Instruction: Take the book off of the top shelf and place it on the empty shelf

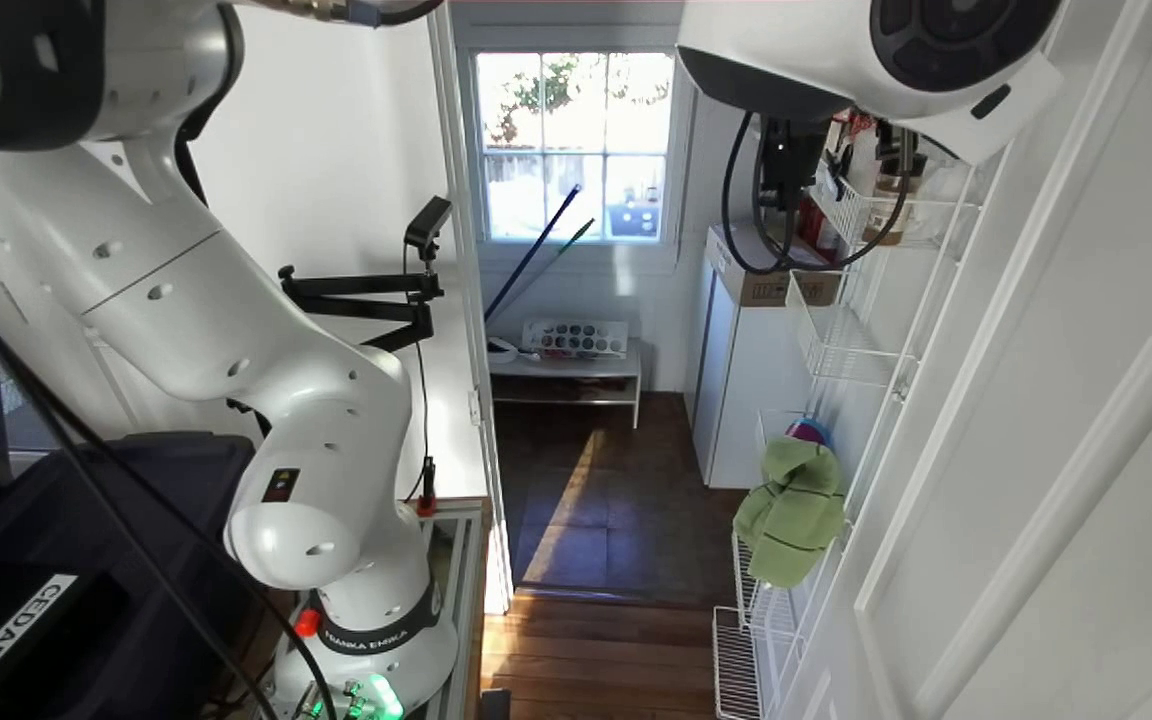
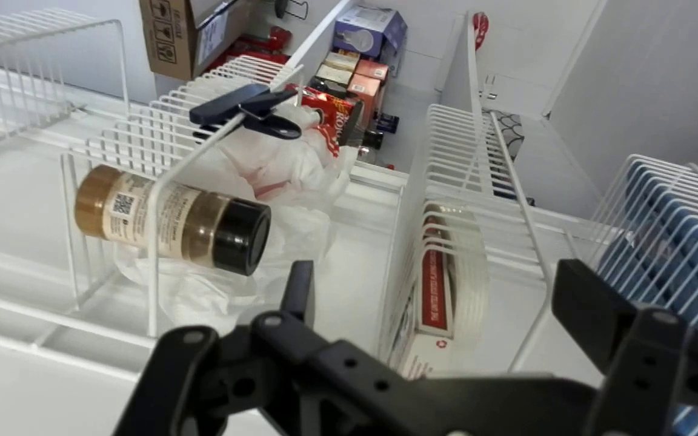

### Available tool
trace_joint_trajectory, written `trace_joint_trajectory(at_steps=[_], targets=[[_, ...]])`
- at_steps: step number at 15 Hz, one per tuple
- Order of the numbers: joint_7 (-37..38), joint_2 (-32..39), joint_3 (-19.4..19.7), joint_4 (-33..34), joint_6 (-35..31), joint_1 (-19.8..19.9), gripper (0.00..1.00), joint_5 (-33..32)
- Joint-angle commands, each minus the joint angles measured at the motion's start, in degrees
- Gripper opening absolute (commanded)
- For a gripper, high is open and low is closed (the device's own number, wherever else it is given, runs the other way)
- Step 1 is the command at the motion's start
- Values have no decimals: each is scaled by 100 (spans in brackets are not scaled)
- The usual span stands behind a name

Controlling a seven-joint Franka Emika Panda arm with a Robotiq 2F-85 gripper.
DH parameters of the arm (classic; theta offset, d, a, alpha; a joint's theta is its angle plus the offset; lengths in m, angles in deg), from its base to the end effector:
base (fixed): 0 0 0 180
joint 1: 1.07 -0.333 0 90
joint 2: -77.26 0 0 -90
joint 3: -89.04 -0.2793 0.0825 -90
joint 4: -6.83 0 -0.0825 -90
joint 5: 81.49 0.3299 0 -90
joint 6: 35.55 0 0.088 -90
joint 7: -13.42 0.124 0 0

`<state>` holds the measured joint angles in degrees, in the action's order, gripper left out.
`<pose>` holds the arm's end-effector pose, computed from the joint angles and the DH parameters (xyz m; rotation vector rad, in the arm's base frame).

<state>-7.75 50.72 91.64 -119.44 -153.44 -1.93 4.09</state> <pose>0.4226 0.0517 0.6183 -1.7168 0.2170 -0.5503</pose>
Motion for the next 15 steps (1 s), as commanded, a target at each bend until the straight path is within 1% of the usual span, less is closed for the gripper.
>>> trace_joint_trajectory(at_steps=[1, 2, 3, 4, 5, 6, 8, 9, 11, 15], targets=[[-507, 616, -122, 549, -76, 36, 100, 612], [-605, 735, -135, 653, -66, 37, 100, 742], [-698, 848, -154, 753, -67, 42, 94, 866], [-774, 942, -171, 838, -64, 48, 83, 954], [-835, 1034, -185, 926, -58, 51, 70, 1025], [-895, 1112, -197, 995, -66, 55, 69, 1098], [-971, 1241, -212, 1108, -68, 61, 54, 1172], [-1003, 1292, -217, 1151, -81, 63, 45, 1205], [-1006, 1354, -223, 1203, -114, 72, 33, 1204], [-906, 1334, -197, 1235, -198, 94, 5, 1167]])
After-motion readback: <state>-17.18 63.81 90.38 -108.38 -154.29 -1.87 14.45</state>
